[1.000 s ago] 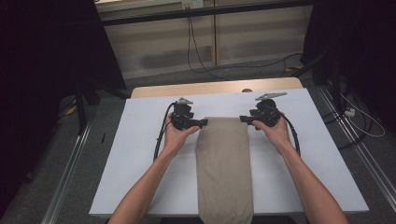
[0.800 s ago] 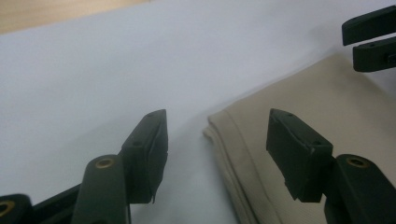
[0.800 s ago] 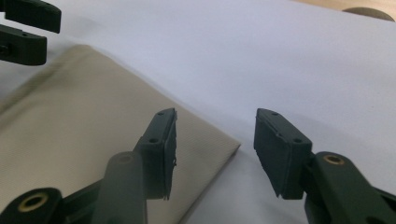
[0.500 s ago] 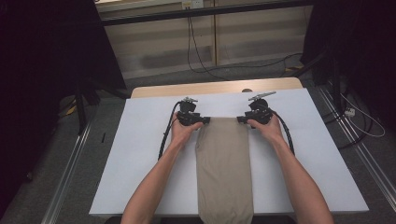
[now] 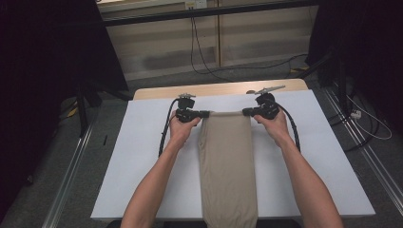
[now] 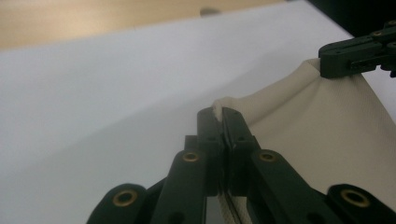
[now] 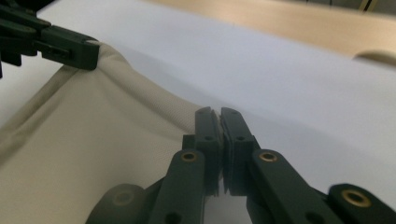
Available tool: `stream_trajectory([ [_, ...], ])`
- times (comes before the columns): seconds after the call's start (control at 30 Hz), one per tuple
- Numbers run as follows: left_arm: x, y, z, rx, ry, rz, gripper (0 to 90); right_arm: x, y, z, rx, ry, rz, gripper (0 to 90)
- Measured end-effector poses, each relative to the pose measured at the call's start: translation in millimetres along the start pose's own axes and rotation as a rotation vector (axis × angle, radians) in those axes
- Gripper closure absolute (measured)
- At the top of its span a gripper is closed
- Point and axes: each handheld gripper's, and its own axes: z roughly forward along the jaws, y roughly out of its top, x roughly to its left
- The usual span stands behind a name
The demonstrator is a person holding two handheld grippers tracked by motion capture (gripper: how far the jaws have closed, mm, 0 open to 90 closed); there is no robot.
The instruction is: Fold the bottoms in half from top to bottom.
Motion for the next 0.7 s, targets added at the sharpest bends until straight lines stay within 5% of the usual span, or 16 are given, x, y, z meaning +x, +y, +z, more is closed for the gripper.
stream_trajectory([
  [0.23, 1.0, 40.4, -22.9, -0.098, 0.048, 0.011, 87.6, 3.7, 41.7, -16.1, -0.108, -0.025, -0.007, 86.6],
  [0.7, -0.9, 88.0, -38.7, -0.195, 0.093, 0.055, 87.5, 4.6, 95.2, -23.9, -0.159, -0.096, -0.042, 86.6],
])
